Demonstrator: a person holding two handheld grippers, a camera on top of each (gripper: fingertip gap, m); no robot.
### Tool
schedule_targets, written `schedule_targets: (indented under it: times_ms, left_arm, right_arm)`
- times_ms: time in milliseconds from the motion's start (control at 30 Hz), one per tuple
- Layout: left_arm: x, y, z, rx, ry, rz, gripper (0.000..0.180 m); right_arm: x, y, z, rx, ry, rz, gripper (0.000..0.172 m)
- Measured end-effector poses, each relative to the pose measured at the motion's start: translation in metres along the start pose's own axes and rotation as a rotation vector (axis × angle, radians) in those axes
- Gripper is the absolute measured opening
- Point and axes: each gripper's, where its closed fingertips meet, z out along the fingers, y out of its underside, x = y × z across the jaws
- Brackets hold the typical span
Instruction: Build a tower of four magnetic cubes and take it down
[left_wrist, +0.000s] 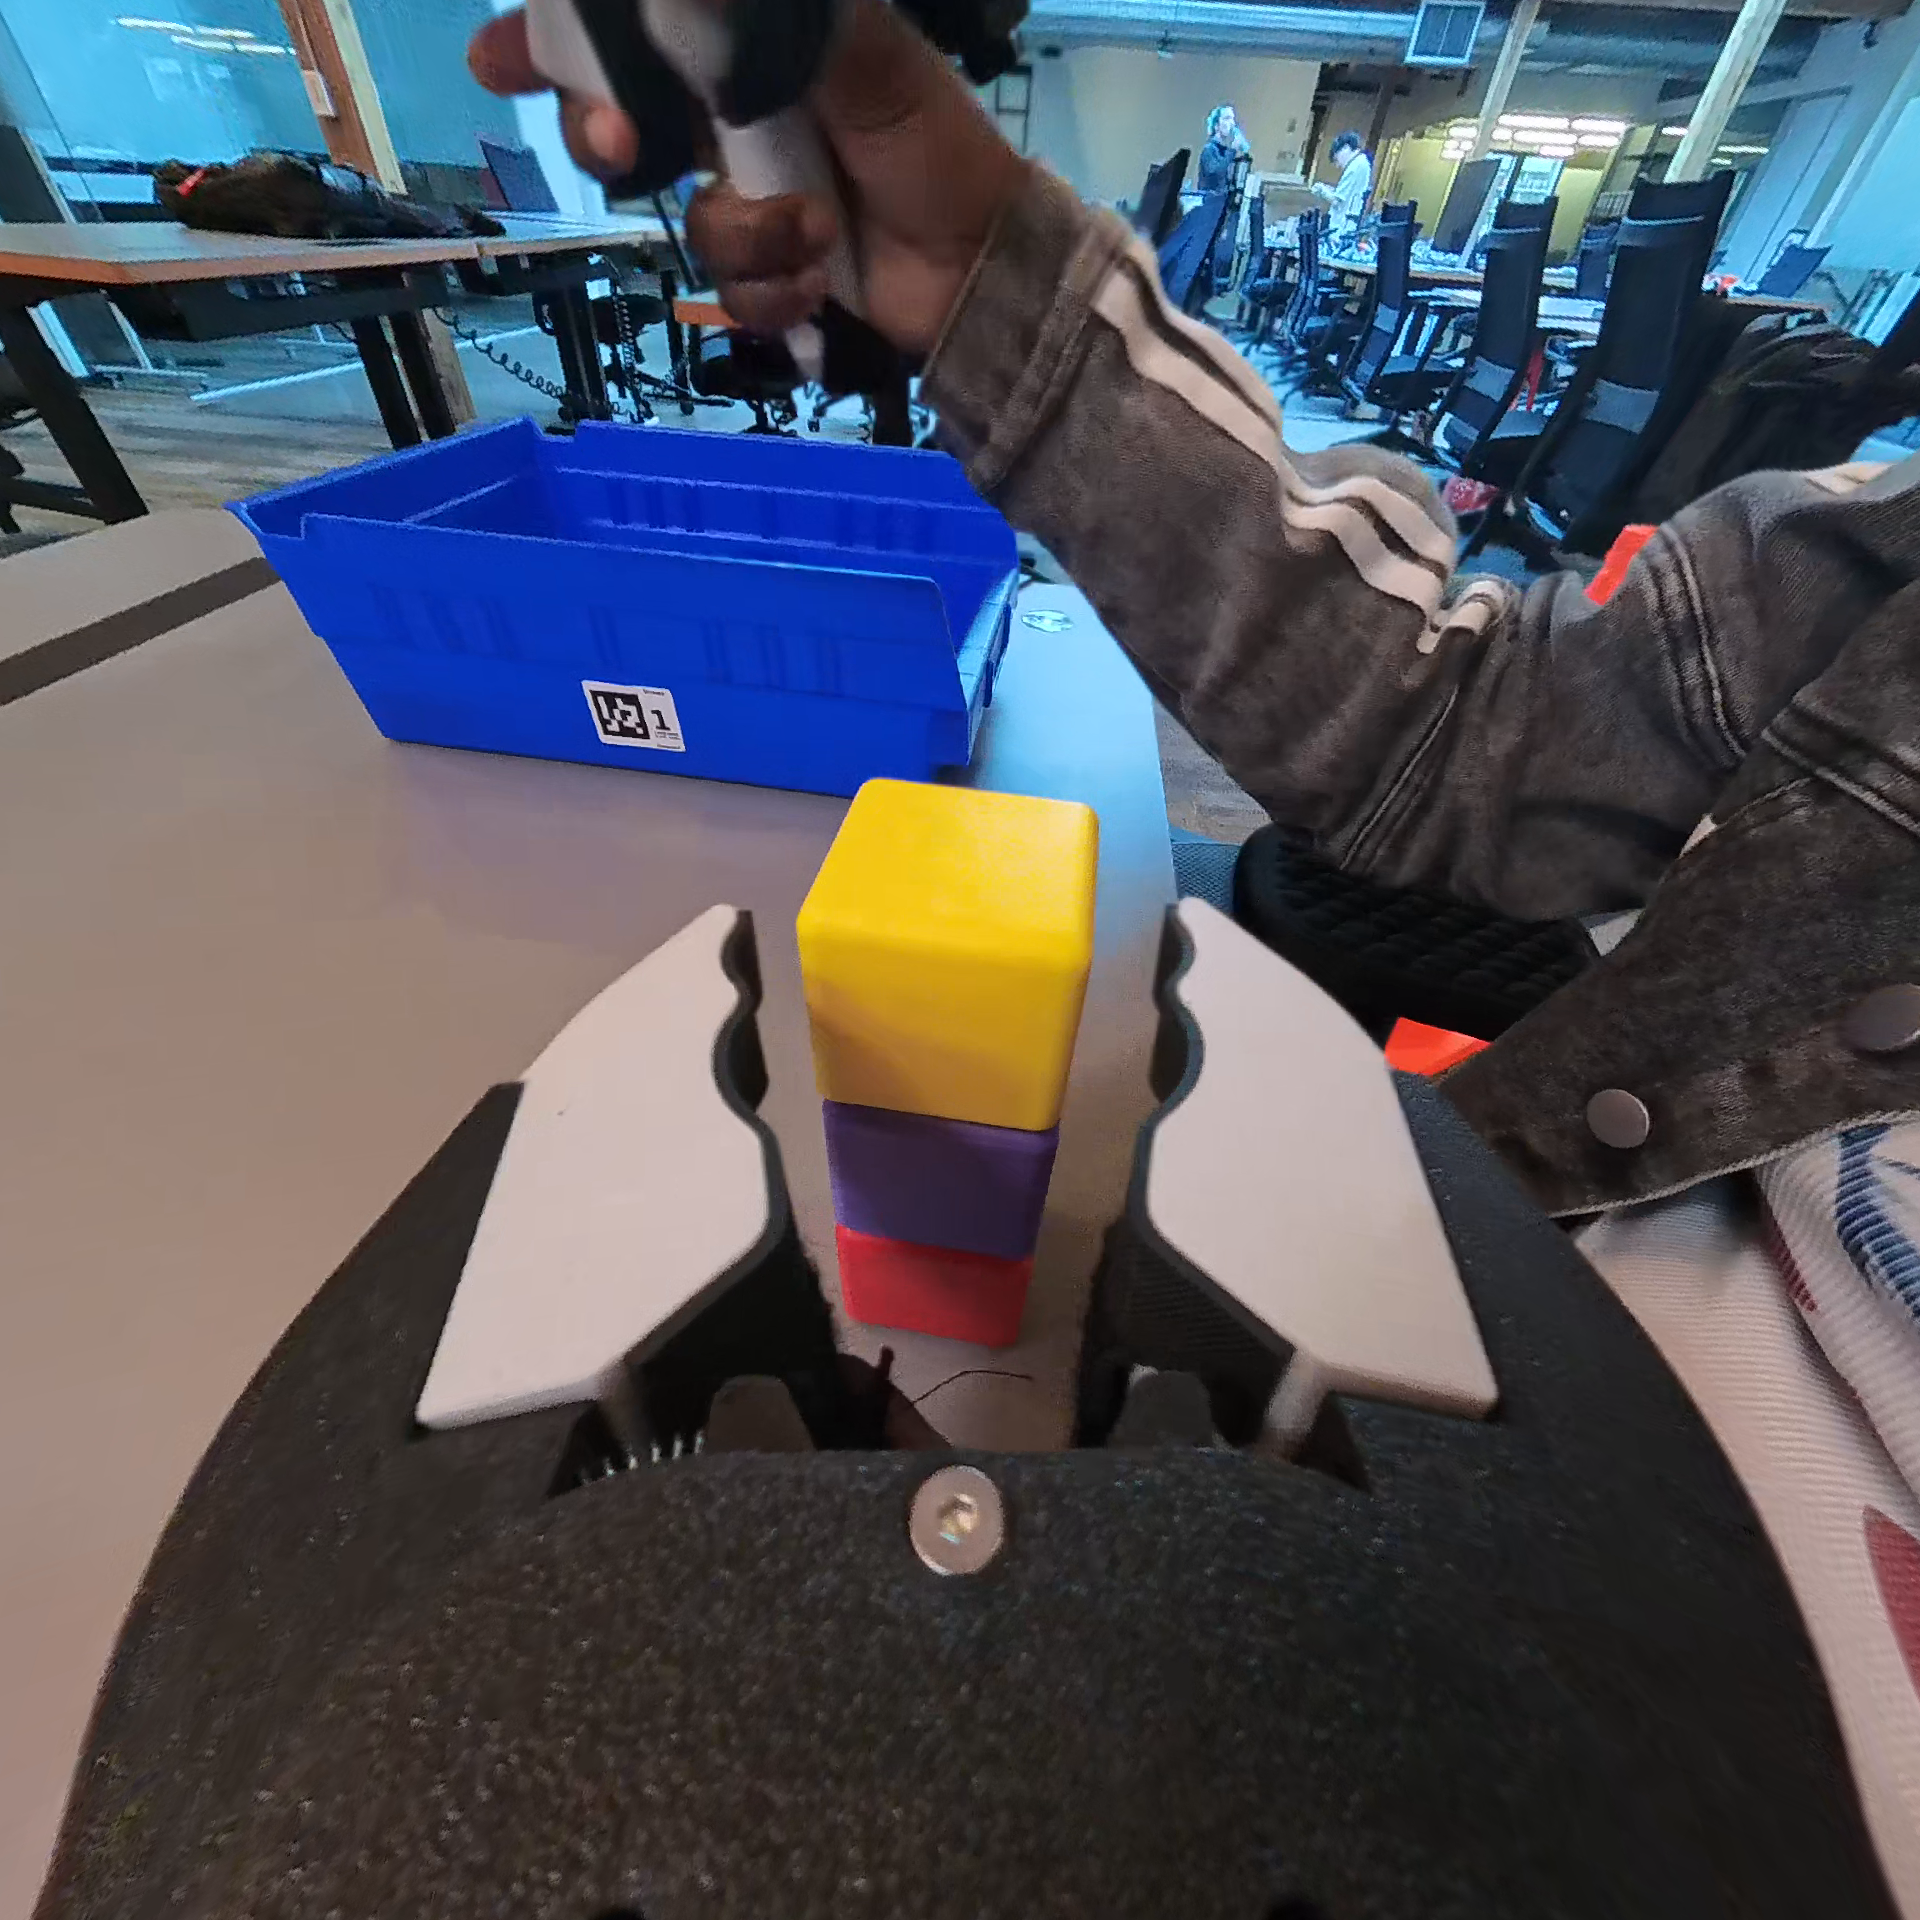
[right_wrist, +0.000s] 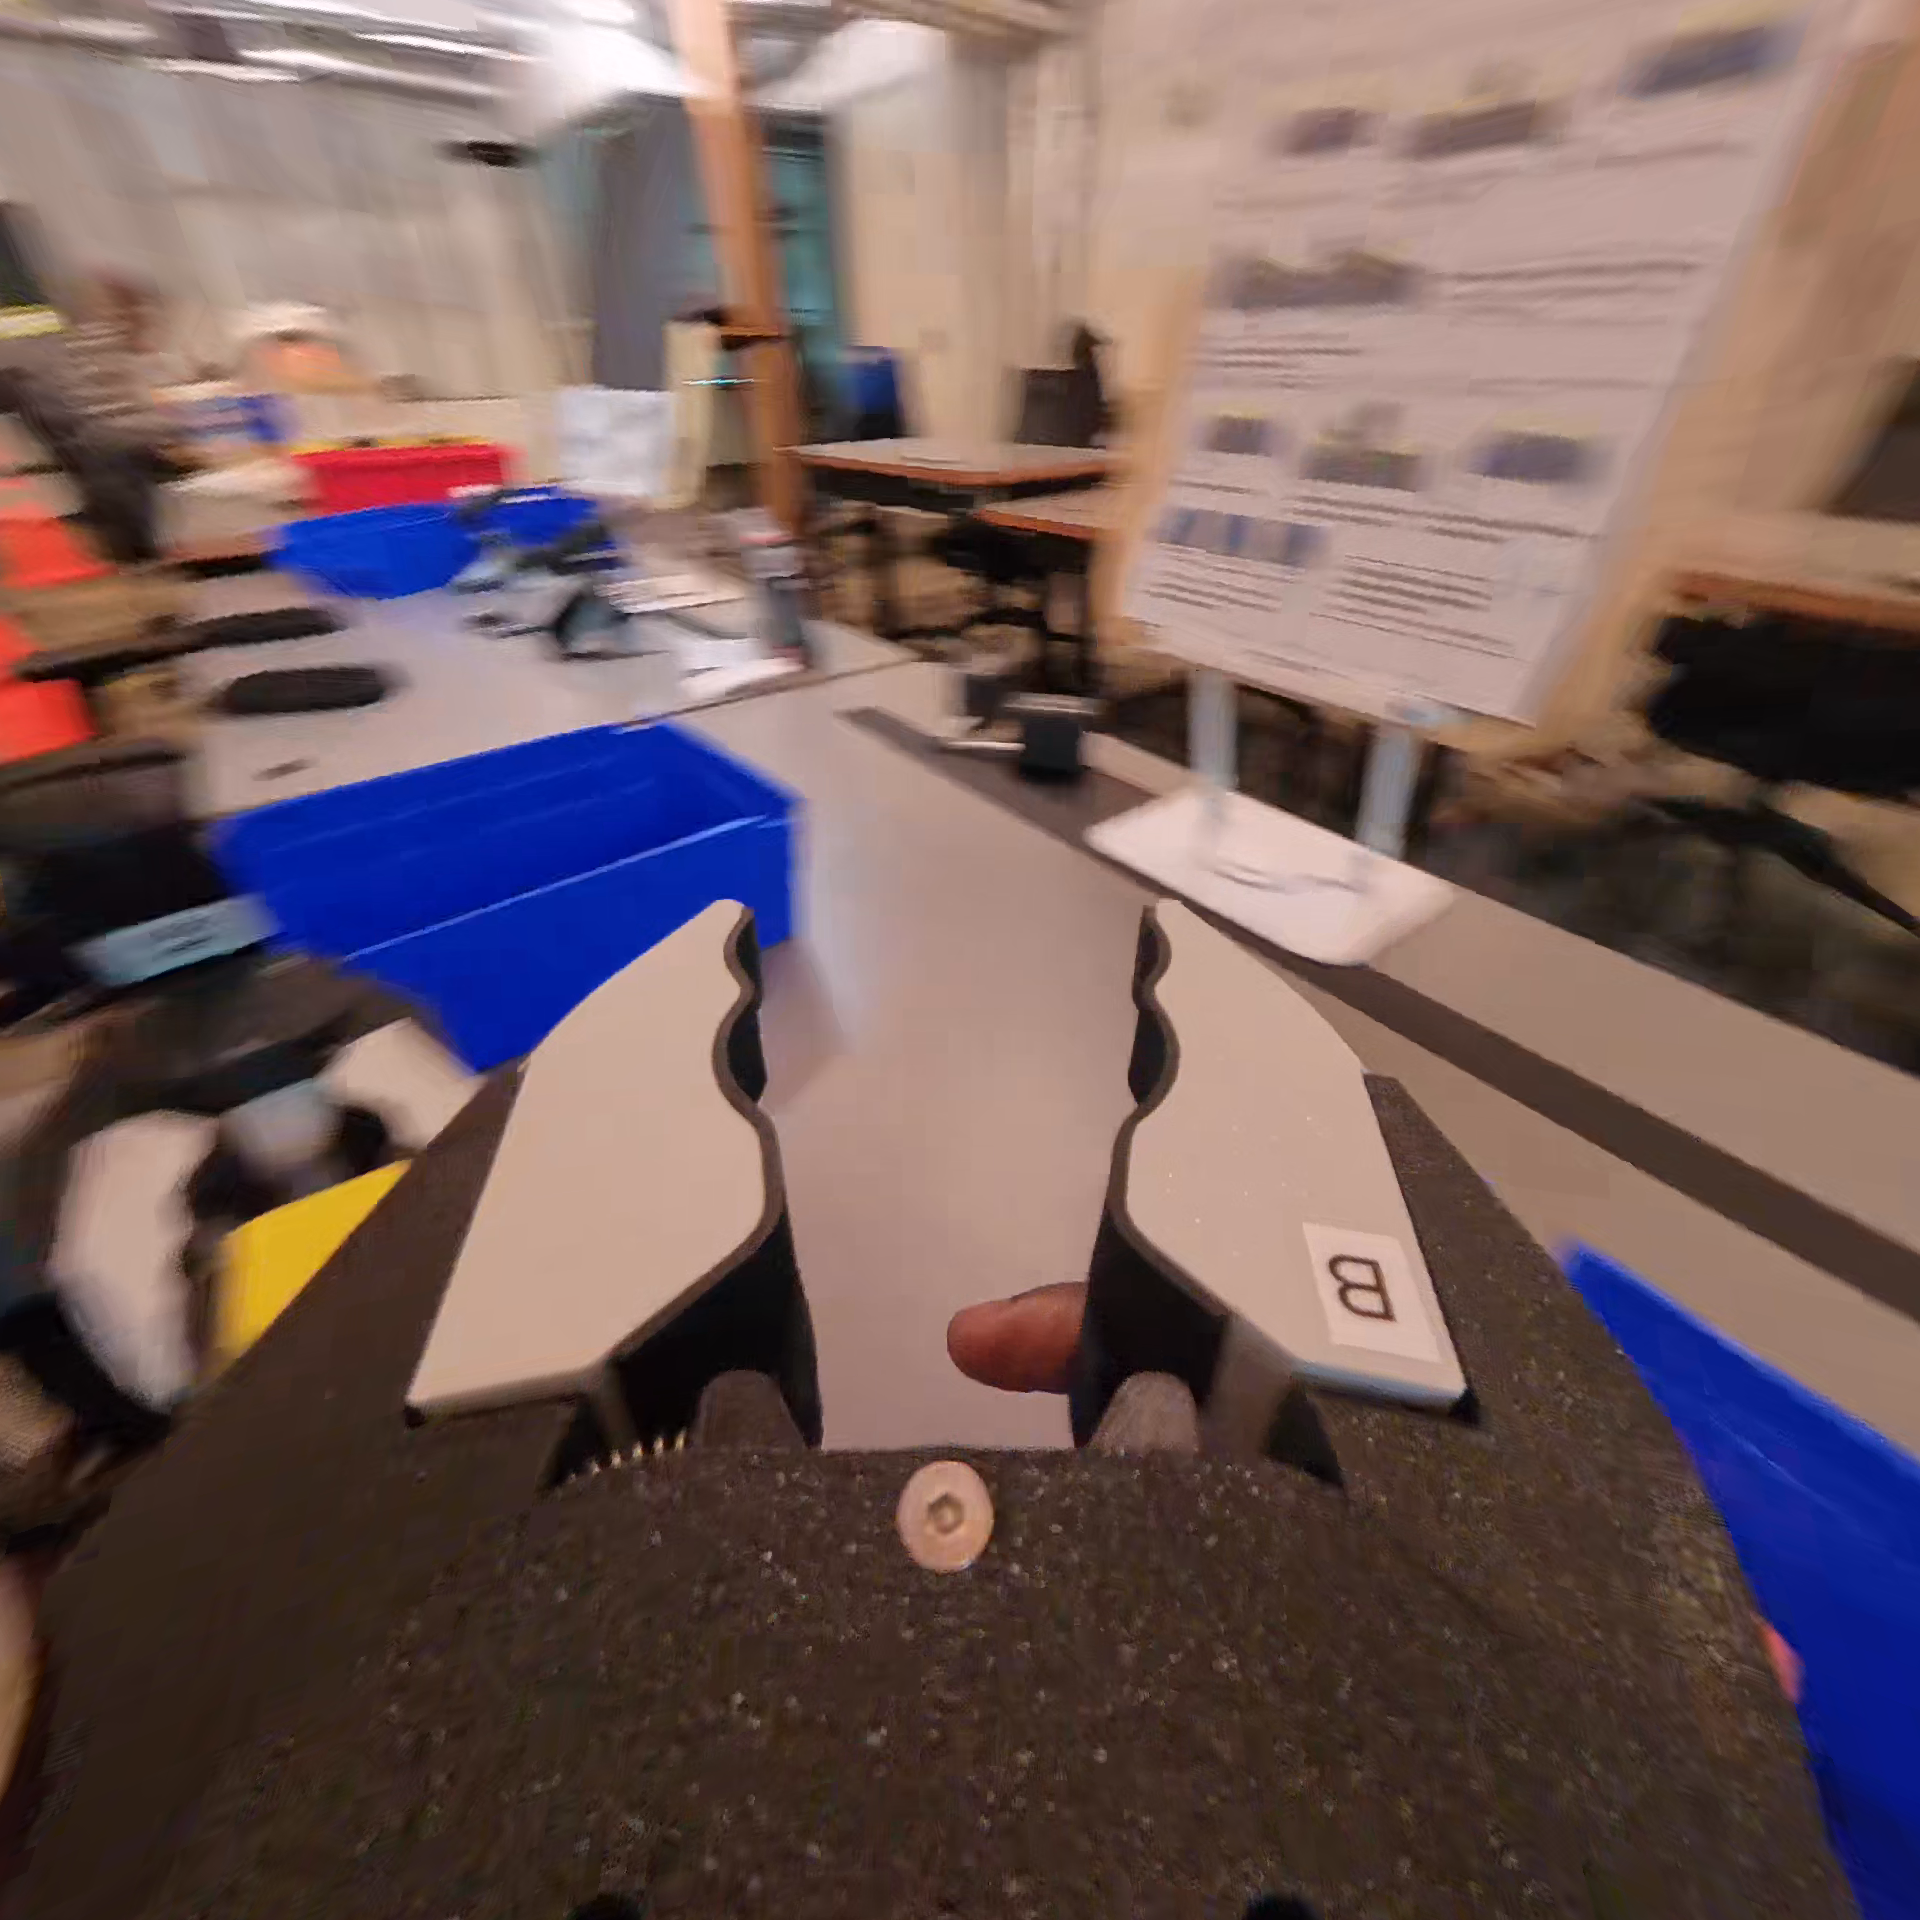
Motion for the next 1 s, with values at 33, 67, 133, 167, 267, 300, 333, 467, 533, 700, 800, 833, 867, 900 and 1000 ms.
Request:
schedule_targets:
  times_ms: [33, 67, 133, 167, 267, 300, 333, 467, 533, 700, 800, 833, 867, 900, 1000]
  left_arm:
    - [0.001, 0.001, 0.000, -0.014, 0.000, -0.001, 0.077]
    - [0.001, 0.005, 0.000, -0.040, 0.001, 0.002, 0.081]
    - [0.001, 0.018, 0.003, -0.116, -0.007, 0.021, 0.083]
    - [0.001, 0.025, 0.004, -0.152, -0.010, 0.028, 0.085]
    - [0.000, 0.041, 0.009, -0.217, -0.007, 0.025, 0.081]
    - [0.000, 0.043, 0.010, -0.218, -0.007, 0.032, 0.067]
    - [-0.002, 0.044, 0.010, -0.212, -0.018, 0.043, 0.052]
    - [-0.002, 0.044, 0.010, -0.208, -0.016, 0.051, 0.051]
    - [-0.002, 0.044, 0.010, -0.206, -0.016, 0.055, 0.051]
    - [-0.001, 0.044, 0.010, -0.207, -0.013, 0.054, 0.050]
    - [0.000, 0.044, 0.011, -0.207, -0.009, 0.059, 0.051]
    - [0.000, 0.044, 0.010, -0.208, -0.008, 0.059, 0.050]
    - [0.000, 0.044, 0.010, -0.209, -0.007, 0.060, 0.050]
    - [0.000, 0.044, 0.010, -0.209, -0.008, 0.061, 0.050]
    - [0.000, 0.044, 0.010, -0.207, -0.009, 0.061, 0.050]
  right_arm:
    - [-0.030, 0.001, 0.001, -0.001, -0.118, -0.034, 0.067]
    - [-0.057, 0.005, 0.001, -0.015, -0.226, -0.060, 0.067]
    - [-0.102, 0.020, 0.000, -0.072, -0.410, -0.101, 0.068]
    - [-0.119, 0.031, 0.001, -0.114, -0.472, -0.119, 0.069]
    - [-0.154, 0.066, 0.004, -0.270, -0.578, -0.180, 0.069]
    - [-0.162, 0.078, 0.006, -0.323, -0.591, -0.206, 0.070]
    - [-0.169, 0.089, 0.008, -0.366, -0.601, -0.234, 0.070]
    - [-0.186, 0.122, 0.014, -0.497, -0.603, -0.315, 0.066]
    - [-0.190, 0.133, 0.016, -0.535, -0.602, -0.352, 0.061]
    - [-0.189, 0.134, 0.018, -0.506, -0.587, -0.385, 0.048]
    - [-0.189, 0.110, 0.017, -0.384, -0.579, -0.334, 0.048]
    - [-0.186, 0.089, 0.013, -0.300, -0.573, -0.298, 0.048]
    - [-0.178, 0.067, 0.009, -0.217, -0.539, -0.274, 0.048]
    - [-0.163, 0.046, 0.004, -0.145, -0.469, -0.260, 0.048]
    - [-0.086, 0.001, -0.013, -0.075, -0.098, -0.247, 0.048]
